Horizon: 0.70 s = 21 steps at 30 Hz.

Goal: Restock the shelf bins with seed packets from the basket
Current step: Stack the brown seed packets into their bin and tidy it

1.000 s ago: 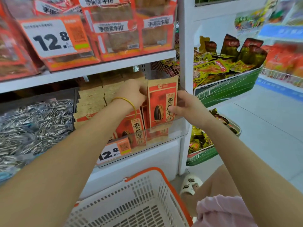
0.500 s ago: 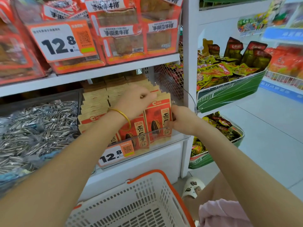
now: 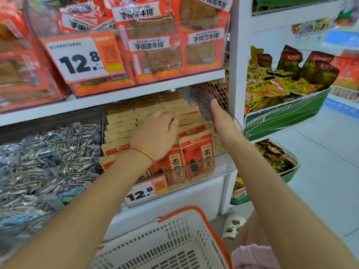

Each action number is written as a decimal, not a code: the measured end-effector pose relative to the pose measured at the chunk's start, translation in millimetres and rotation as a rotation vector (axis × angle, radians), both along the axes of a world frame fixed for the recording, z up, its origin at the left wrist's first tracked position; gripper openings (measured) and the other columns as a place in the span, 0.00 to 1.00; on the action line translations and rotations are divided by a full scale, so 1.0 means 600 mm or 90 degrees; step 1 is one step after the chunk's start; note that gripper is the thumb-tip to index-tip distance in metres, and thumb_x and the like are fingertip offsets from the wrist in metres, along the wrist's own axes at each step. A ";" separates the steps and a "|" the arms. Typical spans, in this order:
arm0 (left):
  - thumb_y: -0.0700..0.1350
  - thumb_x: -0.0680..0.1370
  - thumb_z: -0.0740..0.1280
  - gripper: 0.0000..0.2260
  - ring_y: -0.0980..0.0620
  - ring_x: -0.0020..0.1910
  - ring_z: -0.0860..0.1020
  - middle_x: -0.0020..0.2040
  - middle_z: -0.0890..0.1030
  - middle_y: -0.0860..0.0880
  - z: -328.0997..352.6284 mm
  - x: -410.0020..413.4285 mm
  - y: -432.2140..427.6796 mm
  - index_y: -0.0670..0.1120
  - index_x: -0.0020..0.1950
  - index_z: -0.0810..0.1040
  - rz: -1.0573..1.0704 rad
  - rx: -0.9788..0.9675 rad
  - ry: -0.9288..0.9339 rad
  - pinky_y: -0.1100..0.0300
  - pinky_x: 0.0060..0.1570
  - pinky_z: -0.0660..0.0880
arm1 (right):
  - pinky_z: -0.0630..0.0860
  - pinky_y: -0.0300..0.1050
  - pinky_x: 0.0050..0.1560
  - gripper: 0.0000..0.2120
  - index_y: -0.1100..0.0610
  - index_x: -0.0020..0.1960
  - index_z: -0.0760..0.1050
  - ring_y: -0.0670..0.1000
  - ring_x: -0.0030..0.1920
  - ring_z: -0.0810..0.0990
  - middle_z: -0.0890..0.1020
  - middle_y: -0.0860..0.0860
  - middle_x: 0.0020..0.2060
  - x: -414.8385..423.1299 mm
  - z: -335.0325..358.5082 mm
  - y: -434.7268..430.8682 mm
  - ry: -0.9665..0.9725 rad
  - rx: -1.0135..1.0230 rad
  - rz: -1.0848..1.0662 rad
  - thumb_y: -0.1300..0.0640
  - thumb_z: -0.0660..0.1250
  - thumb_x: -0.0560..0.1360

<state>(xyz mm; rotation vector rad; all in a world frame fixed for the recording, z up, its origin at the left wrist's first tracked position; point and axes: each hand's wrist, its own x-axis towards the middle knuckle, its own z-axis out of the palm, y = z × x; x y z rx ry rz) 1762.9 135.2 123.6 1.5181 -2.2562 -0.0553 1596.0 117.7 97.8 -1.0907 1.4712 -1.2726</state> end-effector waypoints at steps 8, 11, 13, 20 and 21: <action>0.58 0.81 0.39 0.28 0.52 0.76 0.40 0.77 0.39 0.49 -0.003 0.006 -0.018 0.47 0.77 0.40 0.064 0.252 -0.243 0.52 0.74 0.41 | 0.73 0.58 0.62 0.40 0.58 0.62 0.76 0.63 0.60 0.77 0.79 0.61 0.59 0.011 -0.047 -0.043 -0.302 0.139 0.200 0.27 0.47 0.72; 0.57 0.81 0.40 0.27 0.52 0.76 0.38 0.77 0.38 0.48 0.004 0.017 -0.024 0.47 0.77 0.40 0.083 0.233 -0.240 0.52 0.74 0.39 | 0.81 0.49 0.46 0.36 0.56 0.56 0.76 0.56 0.46 0.84 0.85 0.57 0.45 0.008 -0.039 -0.042 -0.309 0.121 0.212 0.29 0.45 0.74; 0.57 0.81 0.39 0.27 0.51 0.76 0.38 0.77 0.38 0.47 0.004 0.025 -0.026 0.47 0.77 0.40 0.106 0.231 -0.250 0.51 0.74 0.39 | 0.80 0.50 0.46 0.35 0.54 0.59 0.75 0.56 0.43 0.84 0.86 0.55 0.41 0.007 -0.044 -0.048 -0.316 0.119 0.184 0.29 0.45 0.73; 0.59 0.80 0.40 0.28 0.52 0.76 0.38 0.77 0.38 0.47 0.003 0.033 -0.023 0.47 0.77 0.40 0.104 0.257 -0.206 0.51 0.74 0.39 | 0.76 0.55 0.56 0.37 0.54 0.56 0.78 0.59 0.52 0.82 0.83 0.57 0.51 0.018 -0.047 -0.043 -0.307 0.152 0.230 0.26 0.49 0.70; 0.59 0.80 0.40 0.28 0.52 0.76 0.38 0.77 0.38 0.47 0.003 0.035 -0.025 0.48 0.77 0.40 0.109 0.248 -0.197 0.52 0.74 0.39 | 0.77 0.51 0.54 0.35 0.52 0.60 0.76 0.56 0.54 0.81 0.83 0.54 0.53 0.014 -0.047 -0.042 -0.294 0.117 0.224 0.28 0.47 0.72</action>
